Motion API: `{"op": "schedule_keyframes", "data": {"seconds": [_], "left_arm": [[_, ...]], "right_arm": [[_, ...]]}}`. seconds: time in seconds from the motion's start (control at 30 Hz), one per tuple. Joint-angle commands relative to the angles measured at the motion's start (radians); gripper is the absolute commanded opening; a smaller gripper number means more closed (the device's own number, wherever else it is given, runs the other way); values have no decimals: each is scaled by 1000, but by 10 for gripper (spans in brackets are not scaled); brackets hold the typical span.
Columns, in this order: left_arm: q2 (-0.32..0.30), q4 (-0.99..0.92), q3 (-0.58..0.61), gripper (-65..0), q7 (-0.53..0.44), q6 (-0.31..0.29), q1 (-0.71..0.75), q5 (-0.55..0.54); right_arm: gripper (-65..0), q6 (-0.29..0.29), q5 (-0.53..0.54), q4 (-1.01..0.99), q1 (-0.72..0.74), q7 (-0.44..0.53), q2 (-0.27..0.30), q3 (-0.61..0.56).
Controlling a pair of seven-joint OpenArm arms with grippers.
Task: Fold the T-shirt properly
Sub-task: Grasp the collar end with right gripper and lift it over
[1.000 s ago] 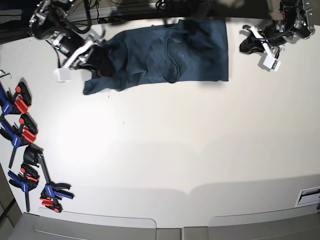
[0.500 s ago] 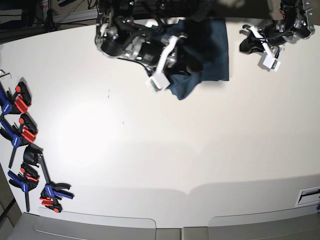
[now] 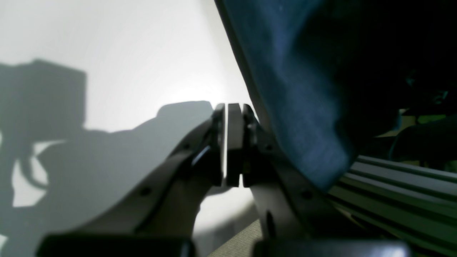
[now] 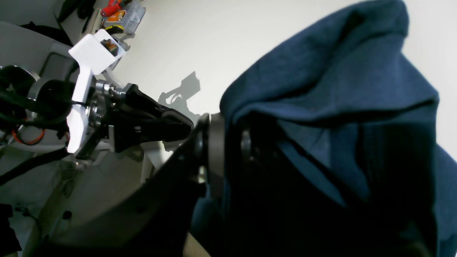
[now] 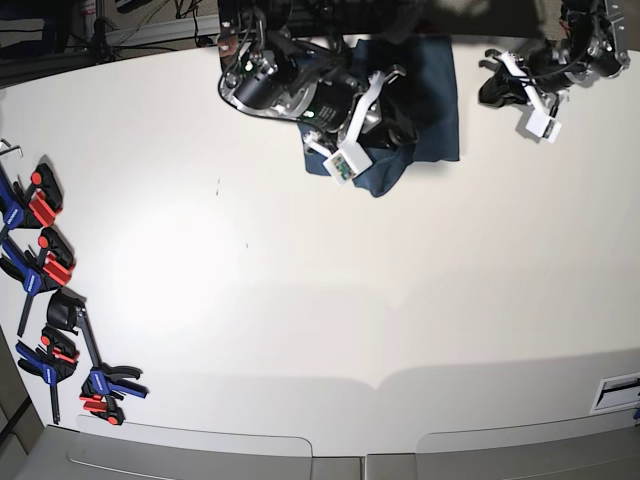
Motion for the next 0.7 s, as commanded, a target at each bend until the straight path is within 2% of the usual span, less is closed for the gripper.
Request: {"op": "schedule_keyframes", "data": {"seconds": [0.0, 0.07, 0.1, 0.2, 0.27, 0.33, 0.4, 0.47, 0.67], "left_arm": [[-11, 15, -5, -650, -21, -9, 3, -22], [-11, 15, -5, -650, -21, -9, 2, -24], [-11, 15, -5, -650, -23, -9, 3, -24], [-11, 15, -5, -650, -23, -9, 3, -24], [-11, 15, -5, -650, -23, -9, 2, -24], [-11, 15, -5, -650, -24, -9, 2, -24], [-11, 15, -5, -650, -27, -9, 2, -24], [-11, 15, -5, -650, -27, -9, 2, -24], [-11, 15, -5, -650, -26, -9, 3, -24]], "right_arm": [[-532, 2, 43, 19, 8, 30, -8, -3], [-421, 2, 86, 19, 8, 30, -8, -3], [-398, 2, 113, 19, 8, 29, -8, -3], [-396, 3, 206, 19, 8, 22, -9, -6], [-396, 32, 256, 19, 8, 6, -9, -18], [-396, 66, 279, 19, 8, -5, -9, -33], [-396, 66, 290, 19, 8, -10, -9, -45], [-396, 66, 272, 19, 8, -17, -13, -48], [-396, 62, 79, 24, 28, -14, -13, -48]]}}
